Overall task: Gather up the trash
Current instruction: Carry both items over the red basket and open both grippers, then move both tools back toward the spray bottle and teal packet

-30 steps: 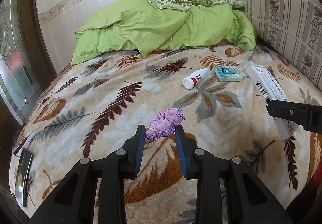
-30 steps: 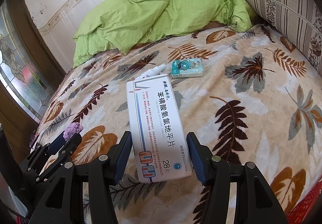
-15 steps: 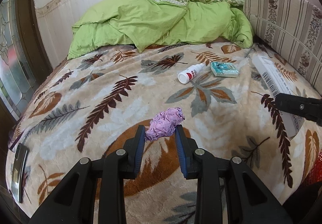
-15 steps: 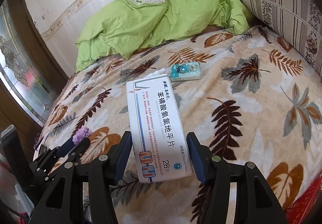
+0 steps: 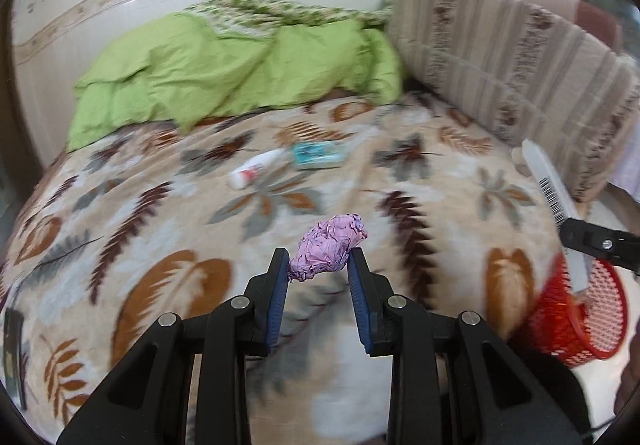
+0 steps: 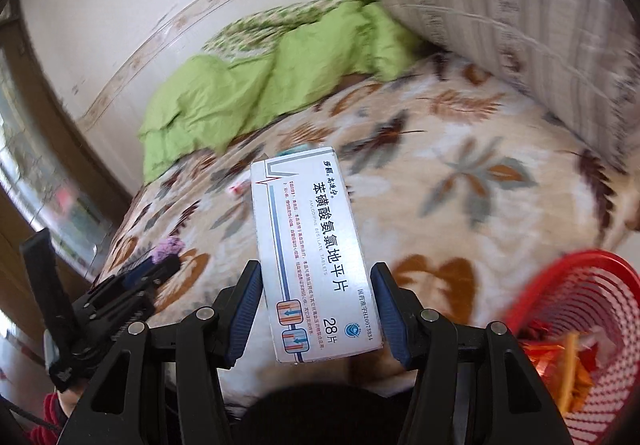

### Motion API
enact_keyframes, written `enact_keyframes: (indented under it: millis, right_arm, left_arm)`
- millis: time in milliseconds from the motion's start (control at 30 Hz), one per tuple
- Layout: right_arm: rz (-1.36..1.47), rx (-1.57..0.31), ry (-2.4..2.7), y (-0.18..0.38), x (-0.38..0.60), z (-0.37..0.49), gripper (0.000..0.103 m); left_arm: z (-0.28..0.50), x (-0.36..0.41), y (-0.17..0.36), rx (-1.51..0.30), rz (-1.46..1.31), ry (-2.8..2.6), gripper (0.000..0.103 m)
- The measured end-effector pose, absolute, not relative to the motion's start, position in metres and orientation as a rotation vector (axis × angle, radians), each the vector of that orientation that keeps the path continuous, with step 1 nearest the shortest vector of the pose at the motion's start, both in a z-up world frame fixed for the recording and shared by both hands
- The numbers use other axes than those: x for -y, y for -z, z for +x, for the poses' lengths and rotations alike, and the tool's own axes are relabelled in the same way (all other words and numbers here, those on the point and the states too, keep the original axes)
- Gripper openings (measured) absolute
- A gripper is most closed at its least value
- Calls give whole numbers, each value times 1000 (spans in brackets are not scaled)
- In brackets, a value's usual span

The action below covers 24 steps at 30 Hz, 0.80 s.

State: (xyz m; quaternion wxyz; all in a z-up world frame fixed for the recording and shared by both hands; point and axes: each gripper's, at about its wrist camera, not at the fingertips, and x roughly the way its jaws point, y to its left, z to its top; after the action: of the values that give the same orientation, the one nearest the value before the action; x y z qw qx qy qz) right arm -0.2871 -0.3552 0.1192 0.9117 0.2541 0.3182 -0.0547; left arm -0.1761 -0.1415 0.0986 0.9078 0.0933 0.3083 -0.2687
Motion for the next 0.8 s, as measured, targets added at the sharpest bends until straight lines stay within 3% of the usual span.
enact_keyframes:
  millis: [200, 500, 567, 633, 800]
  right_arm:
    - [617, -640, 340, -111, 438, -365, 59]
    - [714, -643, 510, -93, 499, -440, 60]
    - [729, -647, 523, -89, 501, -446, 60]
    - [740, -654, 535, -86, 504, -451, 60]
    - [759, -656, 539, -83, 507, -451, 60]
  left_arm:
    - [-220, 212, -117, -655, 228, 822, 29]
    - [-278, 326, -103, -838, 259, 1175, 29]
    - [-288, 347, -95, -868, 284, 1223, 33]
    - [-294, 358, -91, -891, 298, 1245, 45]
    - [-286, 347, -90, -892, 282, 1224, 46]
